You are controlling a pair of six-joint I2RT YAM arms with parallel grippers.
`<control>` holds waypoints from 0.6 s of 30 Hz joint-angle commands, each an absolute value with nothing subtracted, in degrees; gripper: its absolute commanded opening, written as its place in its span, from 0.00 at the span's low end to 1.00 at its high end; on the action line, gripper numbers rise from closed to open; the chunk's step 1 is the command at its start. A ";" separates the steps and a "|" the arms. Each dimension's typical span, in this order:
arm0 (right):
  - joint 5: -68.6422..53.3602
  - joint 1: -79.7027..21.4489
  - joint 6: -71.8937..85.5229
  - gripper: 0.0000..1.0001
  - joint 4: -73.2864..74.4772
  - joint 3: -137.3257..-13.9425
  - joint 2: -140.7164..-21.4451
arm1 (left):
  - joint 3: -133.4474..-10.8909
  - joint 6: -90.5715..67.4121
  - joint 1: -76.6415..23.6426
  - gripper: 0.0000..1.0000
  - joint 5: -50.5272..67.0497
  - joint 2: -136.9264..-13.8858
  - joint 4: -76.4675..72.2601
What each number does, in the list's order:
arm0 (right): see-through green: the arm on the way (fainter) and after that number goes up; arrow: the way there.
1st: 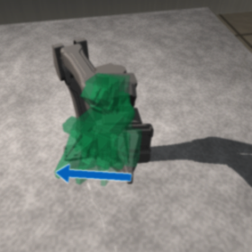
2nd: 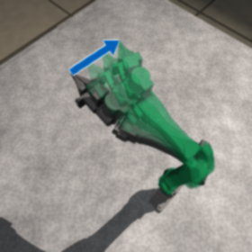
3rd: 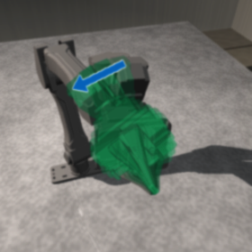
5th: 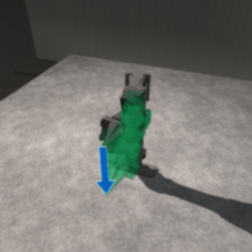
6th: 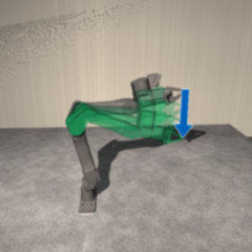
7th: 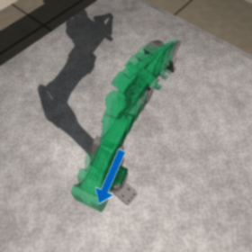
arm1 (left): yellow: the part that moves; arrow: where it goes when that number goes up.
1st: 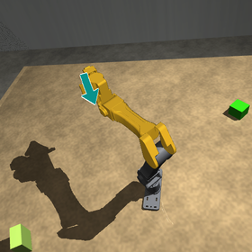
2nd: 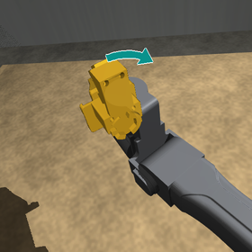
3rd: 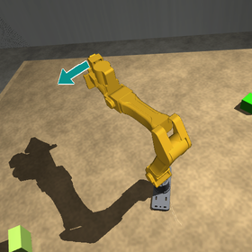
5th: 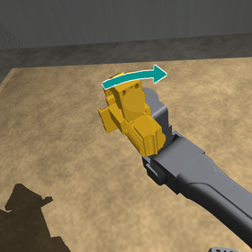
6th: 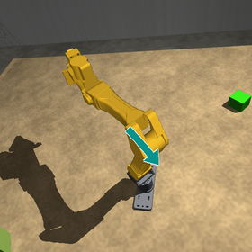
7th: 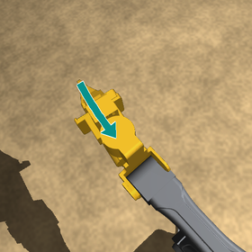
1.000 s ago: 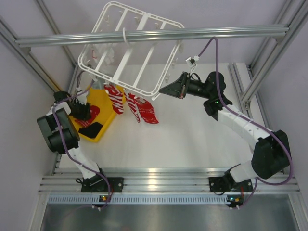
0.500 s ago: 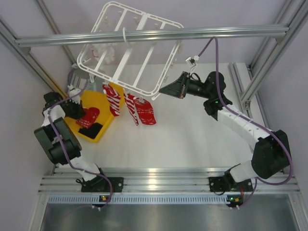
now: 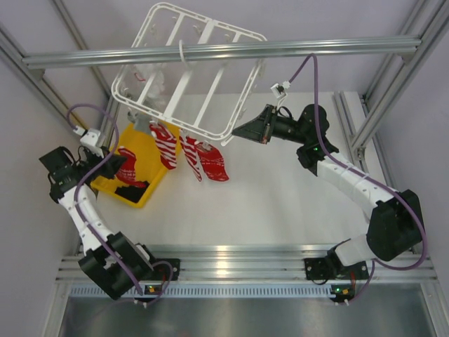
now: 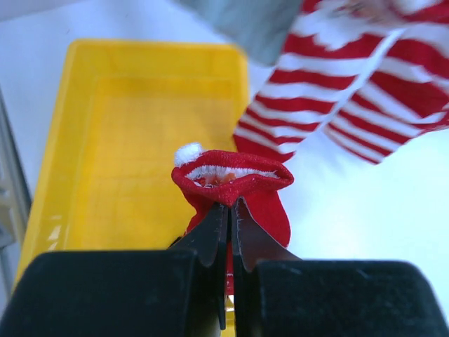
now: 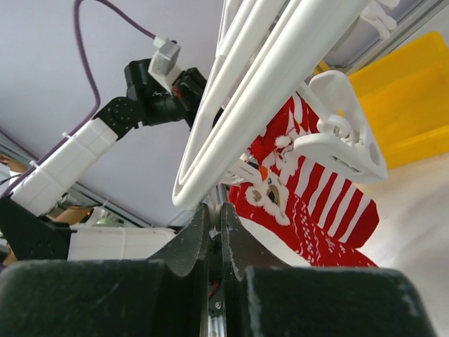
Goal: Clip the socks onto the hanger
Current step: Pick up the sock from the bin, then clamp the sock onto the hanger.
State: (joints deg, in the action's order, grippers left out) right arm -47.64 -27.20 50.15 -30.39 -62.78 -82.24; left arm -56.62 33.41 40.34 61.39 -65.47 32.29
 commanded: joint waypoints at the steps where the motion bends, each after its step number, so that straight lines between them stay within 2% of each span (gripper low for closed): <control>1: -45.53 -26.19 48.78 0.00 -31.20 -66.36 -80.86 | -56.43 30.94 40.08 0.00 73.64 -60.65 36.03; 7: -45.53 -26.19 49.04 0.00 -31.82 -66.45 -81.04 | -60.28 19.90 31.48 0.00 76.46 -56.25 36.21; 11: -45.70 -26.28 49.22 0.00 -31.82 -66.53 -80.60 | -66.97 12.41 16.84 0.00 74.71 -55.55 32.55; 15: -45.70 -26.45 49.74 0.00 -31.99 -66.09 -80.16 | -66.62 0.19 3.63 0.00 66.38 -54.75 22.16; 16: -45.70 -26.46 49.92 0.00 -32.17 -65.83 -79.98 | -66.71 0.18 -1.96 0.00 64.79 -55.10 22.06; 18: -45.70 -26.72 50.62 0.00 -32.43 -65.48 -79.81 | -66.36 0.61 -6.83 0.00 59.62 -56.34 21.97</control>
